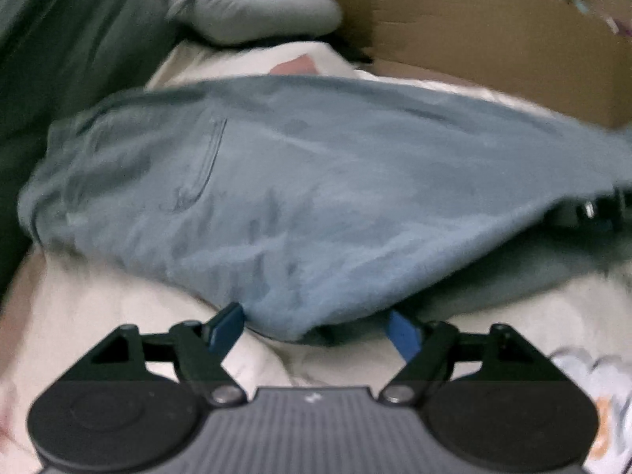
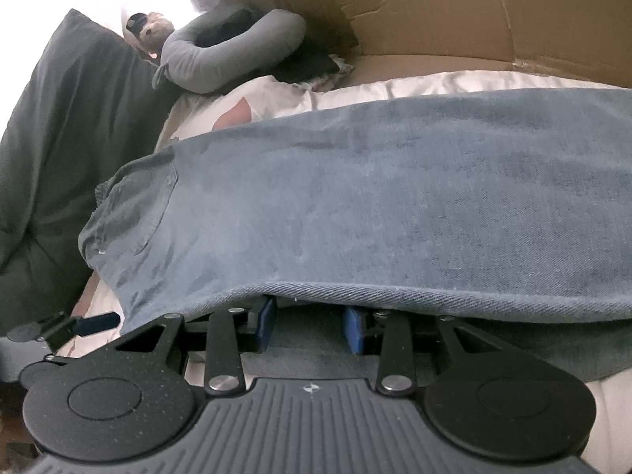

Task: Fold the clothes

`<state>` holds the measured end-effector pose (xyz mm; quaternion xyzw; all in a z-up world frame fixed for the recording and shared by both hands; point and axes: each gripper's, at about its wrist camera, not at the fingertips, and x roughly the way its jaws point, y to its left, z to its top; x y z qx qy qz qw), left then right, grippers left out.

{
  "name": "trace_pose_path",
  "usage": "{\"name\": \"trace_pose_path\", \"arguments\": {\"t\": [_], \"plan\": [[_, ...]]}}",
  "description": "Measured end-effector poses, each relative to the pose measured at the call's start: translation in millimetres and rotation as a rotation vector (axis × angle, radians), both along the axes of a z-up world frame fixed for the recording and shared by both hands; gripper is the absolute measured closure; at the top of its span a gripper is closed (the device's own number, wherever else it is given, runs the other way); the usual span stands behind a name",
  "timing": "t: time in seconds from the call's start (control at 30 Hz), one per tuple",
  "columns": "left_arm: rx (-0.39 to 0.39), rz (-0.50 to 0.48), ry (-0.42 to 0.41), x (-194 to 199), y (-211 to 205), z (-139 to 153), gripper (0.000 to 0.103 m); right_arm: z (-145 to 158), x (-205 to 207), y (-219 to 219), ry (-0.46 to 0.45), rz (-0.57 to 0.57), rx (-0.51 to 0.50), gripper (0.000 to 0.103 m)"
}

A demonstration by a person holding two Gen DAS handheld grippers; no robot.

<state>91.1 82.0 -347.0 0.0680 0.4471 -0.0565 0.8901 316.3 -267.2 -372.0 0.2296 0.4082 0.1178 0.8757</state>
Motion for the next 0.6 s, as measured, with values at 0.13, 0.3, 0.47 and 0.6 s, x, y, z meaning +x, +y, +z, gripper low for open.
{"name": "trace_pose_path", "arguments": {"t": [0.13,0.3,0.47,0.6], "plan": [[-0.031,0.097,-0.014,8.0,9.4,-5.7,0.023,0.1,0.7,-1.6,0.001,0.003,0.007,0.061],[-0.059,0.136,-0.019,13.9,17.4,-14.2,0.023,0.7,-0.2,-1.4,0.001,0.004,0.007,0.061],[-0.099,0.186,-0.008,12.9,30.4,-18.3,0.050,1.4,-4.2,-4.6,0.000,0.004,0.009,0.061],[-0.029,0.098,-0.024,7.1,24.9,-12.8,0.075,1.4,-10.7,-12.4,0.004,-0.012,0.014,0.061]]}}
